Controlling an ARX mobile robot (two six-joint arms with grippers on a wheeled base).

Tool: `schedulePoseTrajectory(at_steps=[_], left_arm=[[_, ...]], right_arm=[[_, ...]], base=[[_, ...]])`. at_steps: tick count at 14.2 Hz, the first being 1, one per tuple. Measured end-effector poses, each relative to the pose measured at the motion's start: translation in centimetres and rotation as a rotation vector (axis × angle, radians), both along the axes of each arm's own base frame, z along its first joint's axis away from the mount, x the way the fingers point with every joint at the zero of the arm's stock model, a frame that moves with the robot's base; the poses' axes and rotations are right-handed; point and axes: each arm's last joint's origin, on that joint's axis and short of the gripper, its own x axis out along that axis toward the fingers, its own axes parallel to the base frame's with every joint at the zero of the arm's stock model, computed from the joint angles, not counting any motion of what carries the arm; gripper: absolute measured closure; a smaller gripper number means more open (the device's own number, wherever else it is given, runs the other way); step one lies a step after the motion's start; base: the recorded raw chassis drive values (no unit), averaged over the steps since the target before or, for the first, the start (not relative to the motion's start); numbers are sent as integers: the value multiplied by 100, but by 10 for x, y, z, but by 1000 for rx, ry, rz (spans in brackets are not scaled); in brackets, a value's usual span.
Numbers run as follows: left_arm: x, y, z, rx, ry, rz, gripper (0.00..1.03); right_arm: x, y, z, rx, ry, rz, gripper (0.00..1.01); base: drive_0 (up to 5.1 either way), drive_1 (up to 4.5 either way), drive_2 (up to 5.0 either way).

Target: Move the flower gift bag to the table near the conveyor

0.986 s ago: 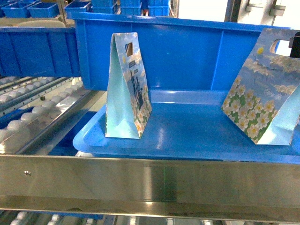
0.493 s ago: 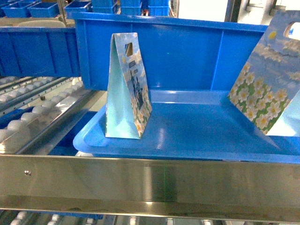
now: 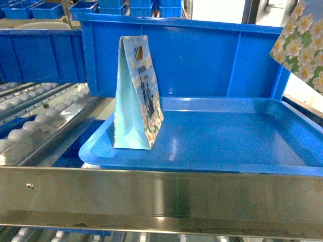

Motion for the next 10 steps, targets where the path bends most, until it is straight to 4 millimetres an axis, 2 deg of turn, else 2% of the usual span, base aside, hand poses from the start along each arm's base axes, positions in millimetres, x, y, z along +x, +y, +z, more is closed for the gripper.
schedulePoseTrajectory(at_steps=[5, 9, 10], left_arm=[[0, 0, 0, 0, 0, 0, 5], [0, 0, 0, 0, 0, 0, 5], [0, 0, 0, 0, 0, 0, 5]], right_arm=[[-51, -11, 21, 7, -72, 35, 99], [-81, -16, 19, 7, -95, 39, 99], [-83, -17, 18, 6, -95, 37, 99]], base=[[0, 0, 0], [0, 0, 0], [0, 0, 0]])
